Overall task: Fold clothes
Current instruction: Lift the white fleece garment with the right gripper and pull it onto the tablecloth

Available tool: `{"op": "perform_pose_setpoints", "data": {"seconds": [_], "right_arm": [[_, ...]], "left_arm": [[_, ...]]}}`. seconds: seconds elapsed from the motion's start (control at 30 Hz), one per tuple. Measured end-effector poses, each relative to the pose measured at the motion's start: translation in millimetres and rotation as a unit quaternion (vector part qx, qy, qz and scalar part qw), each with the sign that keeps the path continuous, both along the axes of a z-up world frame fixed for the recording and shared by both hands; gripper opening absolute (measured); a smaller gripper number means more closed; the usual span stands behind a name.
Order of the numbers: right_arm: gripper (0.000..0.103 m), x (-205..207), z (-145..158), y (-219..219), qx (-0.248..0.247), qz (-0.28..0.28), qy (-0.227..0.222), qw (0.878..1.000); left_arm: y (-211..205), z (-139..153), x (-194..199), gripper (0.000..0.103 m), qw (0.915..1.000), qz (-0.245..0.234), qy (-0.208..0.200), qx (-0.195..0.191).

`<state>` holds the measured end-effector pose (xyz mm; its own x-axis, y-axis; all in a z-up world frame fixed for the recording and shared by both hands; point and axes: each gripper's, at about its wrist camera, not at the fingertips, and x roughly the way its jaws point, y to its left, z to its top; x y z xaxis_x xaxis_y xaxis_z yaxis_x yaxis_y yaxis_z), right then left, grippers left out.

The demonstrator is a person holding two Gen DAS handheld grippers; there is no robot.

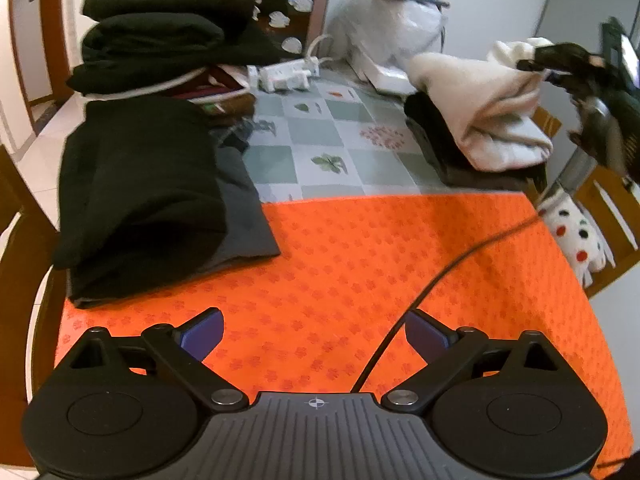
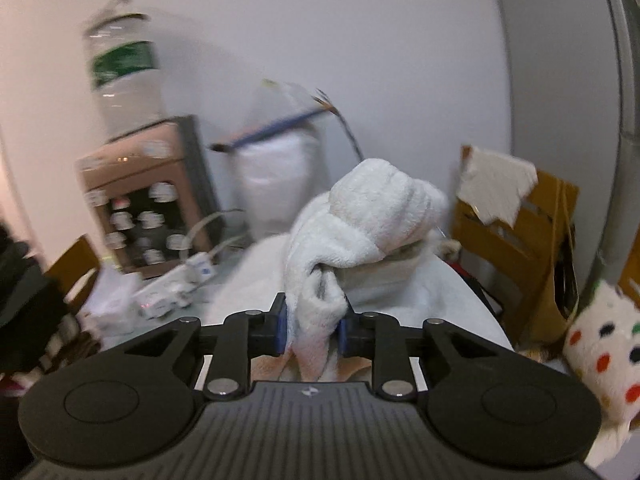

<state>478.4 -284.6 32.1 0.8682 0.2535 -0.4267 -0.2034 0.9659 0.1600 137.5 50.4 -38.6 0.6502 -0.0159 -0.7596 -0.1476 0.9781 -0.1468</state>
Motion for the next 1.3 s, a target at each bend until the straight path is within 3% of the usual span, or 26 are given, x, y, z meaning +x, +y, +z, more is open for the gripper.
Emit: {"op": "perform_pose_setpoints", "data": {"seconds": [0.17, 0.3, 0.43, 0.67, 0.97, 1.07, 1.3], "right_arm": [[0.026, -79, 32, 17, -0.046, 0.051, -0.04, 0.997], [0.025, -146, 44, 31, -0.096, 0.103, -0.046, 0.989], [0.025, -212, 37, 50, -0.154, 0.154, -0.035, 0.975], [0.025, -309, 5, 79, -0.187, 0.232, 0.002, 0.955], [0.025, -408, -54, 135, -0.22, 0.391, 0.071, 0.891], [0.026, -424, -55, 144, -0.219, 0.419, 0.071, 0.878], [0.04, -418, -52, 128, -0.218, 0.412, 0.091, 0.88]], "left_arm": [[9, 8, -19, 0.098, 0.9996, 0.017, -0.021, -0.009], [18, 11, -34, 0.098, 0.9989, 0.031, -0.028, -0.022], [25, 13, -48, 0.098, 0.9979, 0.043, -0.035, -0.033], [34, 16, -66, 0.098, 0.9962, 0.055, -0.044, -0.052], [33, 16, -88, 0.098, 0.9948, 0.061, -0.046, -0.067], [35, 13, -97, 0.098, 0.9949, 0.068, -0.042, -0.062], [49, -11, -119, 0.098, 0.9911, 0.097, -0.005, -0.091]]}}
